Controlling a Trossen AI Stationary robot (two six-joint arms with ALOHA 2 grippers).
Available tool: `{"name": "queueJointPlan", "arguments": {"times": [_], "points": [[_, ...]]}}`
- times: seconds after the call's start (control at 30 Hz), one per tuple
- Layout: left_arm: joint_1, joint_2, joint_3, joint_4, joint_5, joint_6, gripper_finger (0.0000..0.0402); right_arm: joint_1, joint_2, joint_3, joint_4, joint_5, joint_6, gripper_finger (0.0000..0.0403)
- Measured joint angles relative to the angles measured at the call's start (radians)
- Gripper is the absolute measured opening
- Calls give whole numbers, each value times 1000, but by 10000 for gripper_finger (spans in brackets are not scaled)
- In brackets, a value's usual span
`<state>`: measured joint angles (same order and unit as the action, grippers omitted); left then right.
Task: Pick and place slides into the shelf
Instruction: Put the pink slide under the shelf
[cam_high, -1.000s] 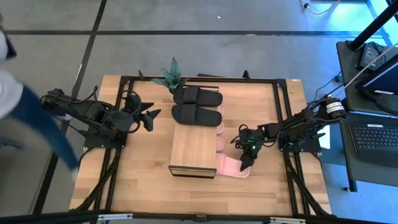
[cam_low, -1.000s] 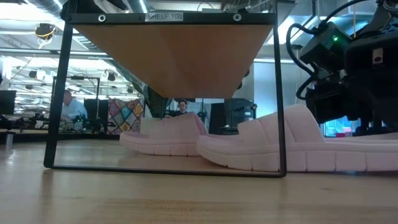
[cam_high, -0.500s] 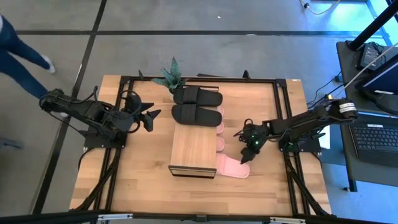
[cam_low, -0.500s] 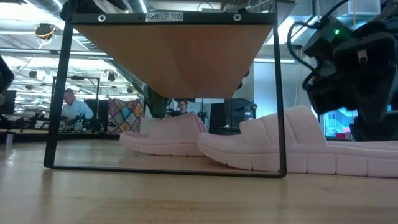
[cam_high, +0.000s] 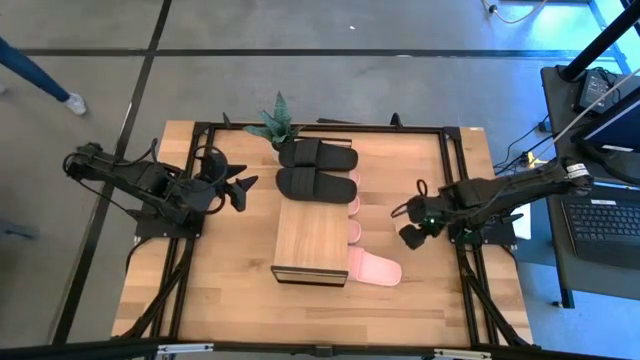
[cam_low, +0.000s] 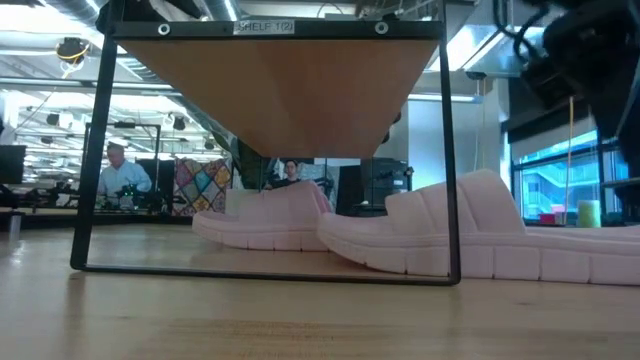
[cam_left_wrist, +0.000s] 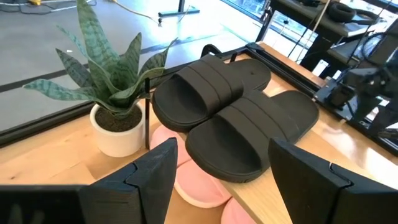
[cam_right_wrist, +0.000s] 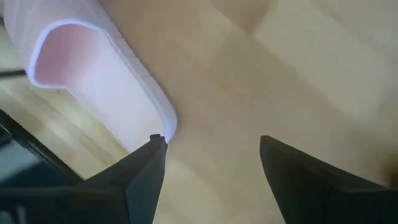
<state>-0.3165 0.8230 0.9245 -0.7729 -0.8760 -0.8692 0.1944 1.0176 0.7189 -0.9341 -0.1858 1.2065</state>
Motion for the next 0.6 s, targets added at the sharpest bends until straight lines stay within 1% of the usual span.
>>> {"name": "queueJointPlan", "arguments": {"times": [0.1,0.23,0.3,0.43,0.5,0.6], "points": [[0,0,0,0,6,0,242,85,0,19,4,40,217,259],[0,0,0,0,23,0,242,199,7,0,70,47,477,259],[0,0,0,0,31,11,242,257,19,-5,105,70,559,259],[0,0,0,0,33,15,242,351,76,-5,188,171,722,259],[0,0,0,0,33,15,242,378,117,-5,226,191,752,259],[0,0,0,0,33,23,242,405,188,-5,226,191,797,259]]}}
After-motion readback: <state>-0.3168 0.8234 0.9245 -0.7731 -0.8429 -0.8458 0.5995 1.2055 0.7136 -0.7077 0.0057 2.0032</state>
